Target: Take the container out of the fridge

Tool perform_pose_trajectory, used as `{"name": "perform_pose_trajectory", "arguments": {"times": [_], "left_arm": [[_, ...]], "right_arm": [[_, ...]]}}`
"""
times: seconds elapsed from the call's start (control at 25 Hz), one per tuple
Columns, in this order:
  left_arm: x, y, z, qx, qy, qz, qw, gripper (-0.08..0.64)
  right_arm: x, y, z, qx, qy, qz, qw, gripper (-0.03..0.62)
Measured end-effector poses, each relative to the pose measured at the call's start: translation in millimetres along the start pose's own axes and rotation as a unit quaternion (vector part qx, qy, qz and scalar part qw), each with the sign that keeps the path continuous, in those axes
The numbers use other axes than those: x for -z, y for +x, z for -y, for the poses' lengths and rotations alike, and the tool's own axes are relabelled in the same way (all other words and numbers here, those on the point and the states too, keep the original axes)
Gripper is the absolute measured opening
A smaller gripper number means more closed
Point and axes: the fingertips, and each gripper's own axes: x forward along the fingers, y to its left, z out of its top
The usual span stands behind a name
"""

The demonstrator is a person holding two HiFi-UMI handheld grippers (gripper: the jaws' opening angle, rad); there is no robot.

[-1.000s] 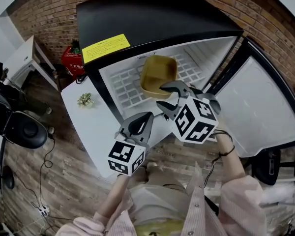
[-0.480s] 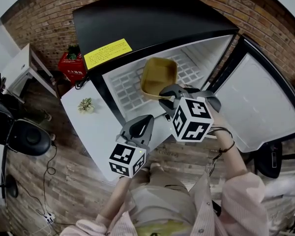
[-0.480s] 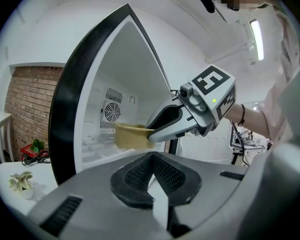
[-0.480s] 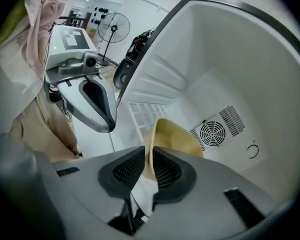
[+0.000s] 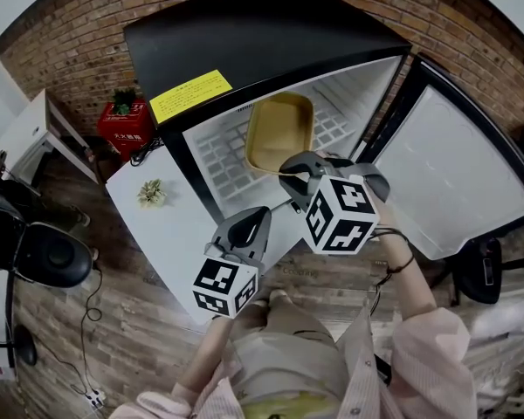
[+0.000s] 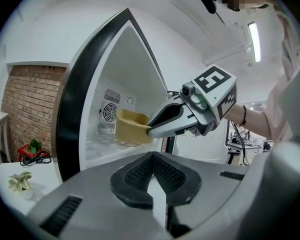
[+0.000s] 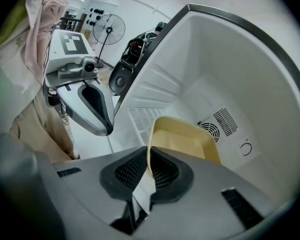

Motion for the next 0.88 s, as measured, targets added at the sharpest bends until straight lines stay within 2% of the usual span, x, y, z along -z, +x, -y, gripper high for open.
{"name": "perform_pose_trajectory", "arguments": {"times": [0.48, 0.88], "left_arm": [[4, -15, 6, 0.020, 0.006, -0.003, 0.9998, -0.008], [7, -18, 11, 0.028, 0.018, -0.005, 0.9994, -0.008]], "right_arm": [[0, -17, -15, 0.032, 0.047, 0.002, 0.998, 0.025], [13, -36, -19, 0.094, 0.123, 0.018, 0.988, 0.023]]}}
